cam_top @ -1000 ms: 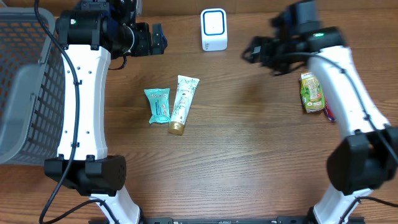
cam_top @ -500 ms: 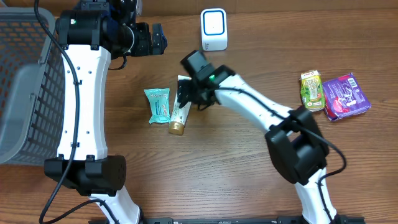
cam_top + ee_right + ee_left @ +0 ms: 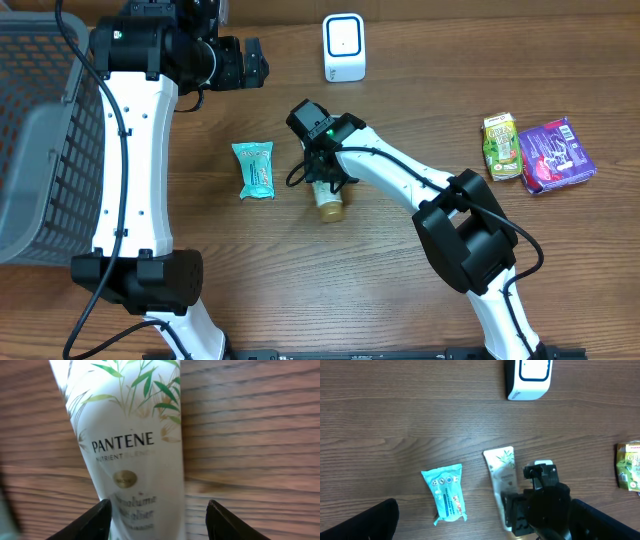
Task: Scan the item barcode
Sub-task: 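Reach the right gripper to the Pantene tube and grasp it, then rotate the Pantene tube upright with the right gripper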
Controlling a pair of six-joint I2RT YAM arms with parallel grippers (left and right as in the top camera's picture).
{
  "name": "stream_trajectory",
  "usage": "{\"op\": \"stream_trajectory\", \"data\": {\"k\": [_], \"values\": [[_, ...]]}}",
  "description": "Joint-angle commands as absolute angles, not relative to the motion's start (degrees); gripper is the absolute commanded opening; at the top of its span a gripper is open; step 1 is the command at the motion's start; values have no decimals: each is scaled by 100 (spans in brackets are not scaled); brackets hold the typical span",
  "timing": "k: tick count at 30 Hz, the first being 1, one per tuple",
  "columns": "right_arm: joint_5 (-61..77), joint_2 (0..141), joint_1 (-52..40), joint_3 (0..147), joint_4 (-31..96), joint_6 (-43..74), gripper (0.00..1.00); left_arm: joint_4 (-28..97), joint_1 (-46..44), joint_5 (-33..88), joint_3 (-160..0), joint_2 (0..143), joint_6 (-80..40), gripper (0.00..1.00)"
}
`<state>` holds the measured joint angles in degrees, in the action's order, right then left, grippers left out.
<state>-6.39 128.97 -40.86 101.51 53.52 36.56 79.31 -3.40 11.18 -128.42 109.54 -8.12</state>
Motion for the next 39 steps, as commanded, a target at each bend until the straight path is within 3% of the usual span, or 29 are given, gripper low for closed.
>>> {"op": "stream_trajectory", "data": {"k": [1, 9, 14, 19, 29, 36, 39], "values": [[-976, 12912, -4040, 10138, 5380, 2766, 61, 7926, -377, 1146, -12910, 10938, -727, 100], [-1719, 12667, -4473, 10766, 6090, 563, 62, 7926, -377, 1146, -12910, 10938, -727, 100], [-2652, 12735, -5133, 10608, 6392, 443, 64, 7926, -377, 1146, -12910, 10938, -729, 100], [-3879, 12807, -5621, 10108, 5900, 467, 66, 7926, -377, 1146, -12910, 10938, -727, 100], [-4327, 12807, -5413, 9338, 5146, 462, 69, 7926, -377, 1146, -12910, 10938, -727, 100], [-4193, 12807, -5413, 8868, 4759, 462, 50, 7926, -377, 1146, -12910, 10938, -727, 100], [-4200, 12807, -5413, 8777, 4770, 467, 28, 7926, -377, 1144, -12910, 10938, -727, 100]]}}
